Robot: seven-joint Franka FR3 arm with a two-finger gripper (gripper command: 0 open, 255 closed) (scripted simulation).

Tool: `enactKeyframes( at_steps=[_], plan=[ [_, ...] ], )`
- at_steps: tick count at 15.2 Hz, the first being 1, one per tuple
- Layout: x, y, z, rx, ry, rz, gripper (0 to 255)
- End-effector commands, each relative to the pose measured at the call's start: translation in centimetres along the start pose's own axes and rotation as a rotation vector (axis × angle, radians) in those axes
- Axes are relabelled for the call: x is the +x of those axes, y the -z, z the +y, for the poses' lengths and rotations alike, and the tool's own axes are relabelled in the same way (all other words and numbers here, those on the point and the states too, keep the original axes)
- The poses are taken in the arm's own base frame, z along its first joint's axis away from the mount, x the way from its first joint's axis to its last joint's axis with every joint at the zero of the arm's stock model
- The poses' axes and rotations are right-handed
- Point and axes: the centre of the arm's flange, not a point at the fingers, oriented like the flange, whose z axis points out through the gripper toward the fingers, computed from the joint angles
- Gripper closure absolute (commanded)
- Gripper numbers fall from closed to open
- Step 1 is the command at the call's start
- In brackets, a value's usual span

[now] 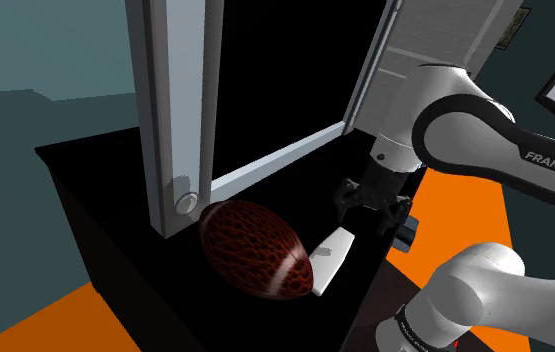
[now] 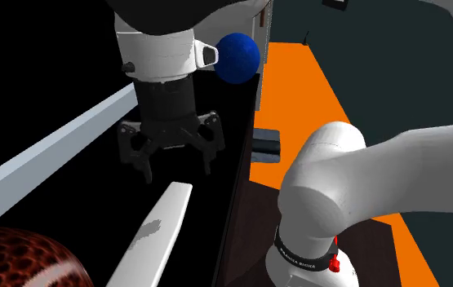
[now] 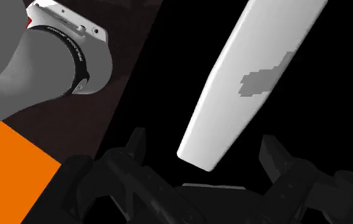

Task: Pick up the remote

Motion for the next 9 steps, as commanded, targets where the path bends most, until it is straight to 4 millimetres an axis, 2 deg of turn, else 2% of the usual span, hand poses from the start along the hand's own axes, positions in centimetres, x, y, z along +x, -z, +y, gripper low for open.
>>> enactKeyframes(
  at_steps=[1,4,9],
  plan=[
    [-2.2,-2.0,-1.4,0.007,-0.185,0.036,0],
    [-4.5,-4.1,-4.1,0.015,-0.412,0.086,0],
    [-4.2,-6.7,-4.1,0.015,-0.412,0.086,0]
  ],
)
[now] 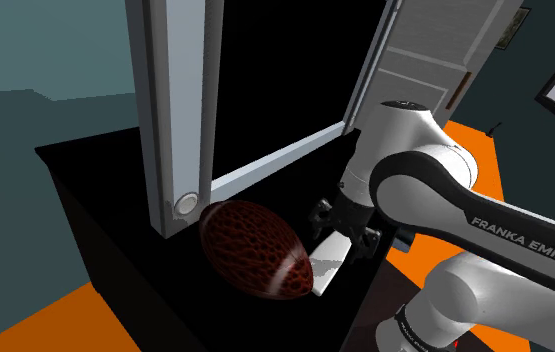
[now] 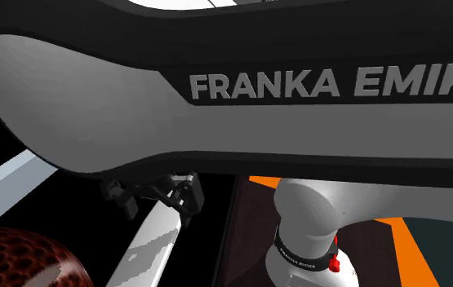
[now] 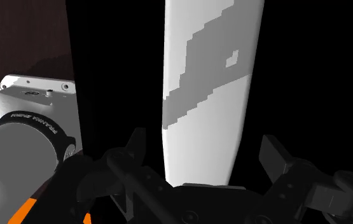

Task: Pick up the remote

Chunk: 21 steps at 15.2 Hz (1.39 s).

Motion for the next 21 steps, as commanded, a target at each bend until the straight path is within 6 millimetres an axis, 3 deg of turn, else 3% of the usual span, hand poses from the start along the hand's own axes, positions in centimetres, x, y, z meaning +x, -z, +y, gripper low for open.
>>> enactKeyframes(
  at_steps=[1,4,5,14,21],
  plan=[
    [-0.1,-1.0,0.0,0.001,-0.003,0.001,0],
    [-0.1,-1.8,0.0,0.001,-0.003,0.001,0],
    [-0.1,-1.9,-0.1,0.001,-0.003,0.001,255],
    [-0.1,-1.8,0.0,0.001,-0.003,0.001,255],
    [-0.1,1.9,0.0,0.001,-0.003,0.001,255]
  ],
)
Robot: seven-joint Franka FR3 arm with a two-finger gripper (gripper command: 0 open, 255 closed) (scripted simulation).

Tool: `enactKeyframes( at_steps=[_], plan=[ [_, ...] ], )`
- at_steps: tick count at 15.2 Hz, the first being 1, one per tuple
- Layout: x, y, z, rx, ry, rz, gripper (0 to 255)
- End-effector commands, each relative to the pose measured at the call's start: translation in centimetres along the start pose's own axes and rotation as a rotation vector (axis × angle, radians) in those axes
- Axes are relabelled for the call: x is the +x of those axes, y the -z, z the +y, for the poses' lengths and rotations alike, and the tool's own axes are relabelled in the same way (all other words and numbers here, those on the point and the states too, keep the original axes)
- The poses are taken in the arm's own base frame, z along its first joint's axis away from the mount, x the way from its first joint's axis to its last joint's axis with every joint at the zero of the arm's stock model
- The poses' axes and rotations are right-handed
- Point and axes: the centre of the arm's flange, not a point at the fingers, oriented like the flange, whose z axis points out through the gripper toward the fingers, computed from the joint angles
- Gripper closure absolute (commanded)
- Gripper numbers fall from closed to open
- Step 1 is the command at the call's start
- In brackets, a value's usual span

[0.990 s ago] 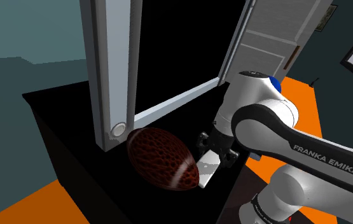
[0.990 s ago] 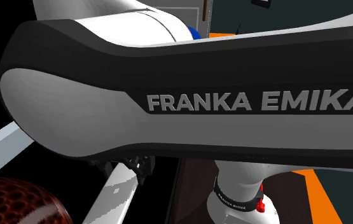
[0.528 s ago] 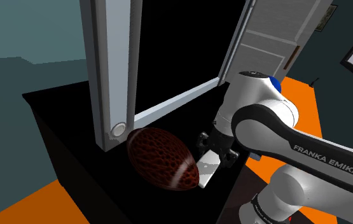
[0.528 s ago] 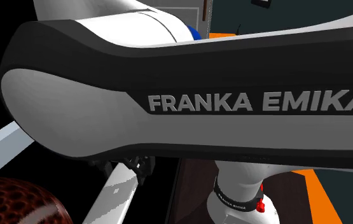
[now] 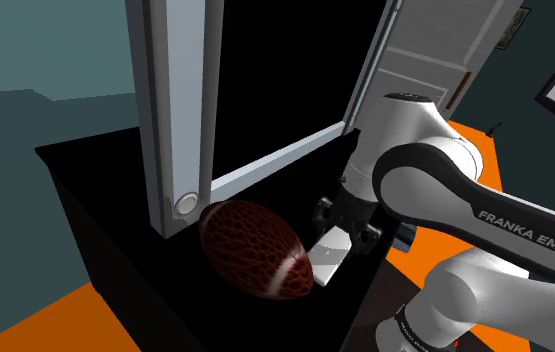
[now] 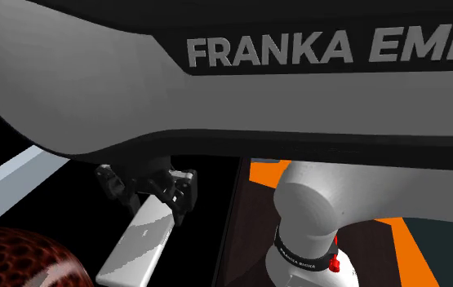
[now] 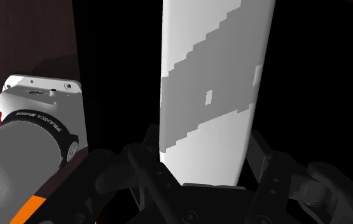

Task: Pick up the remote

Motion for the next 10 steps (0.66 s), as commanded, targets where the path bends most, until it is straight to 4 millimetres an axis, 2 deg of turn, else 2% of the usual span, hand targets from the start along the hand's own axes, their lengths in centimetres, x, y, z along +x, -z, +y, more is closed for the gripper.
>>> enactKeyframes(
  at_steps=[1,8,10],
  plan=[
    [0.0,1.2,0.1,0.000,0.000,0.000,255],
    [0.0,4.9,0.1,0.000,0.000,0.000,255],
    [0.0,4.9,0.1,0.000,0.000,0.000,255]
  ],
)
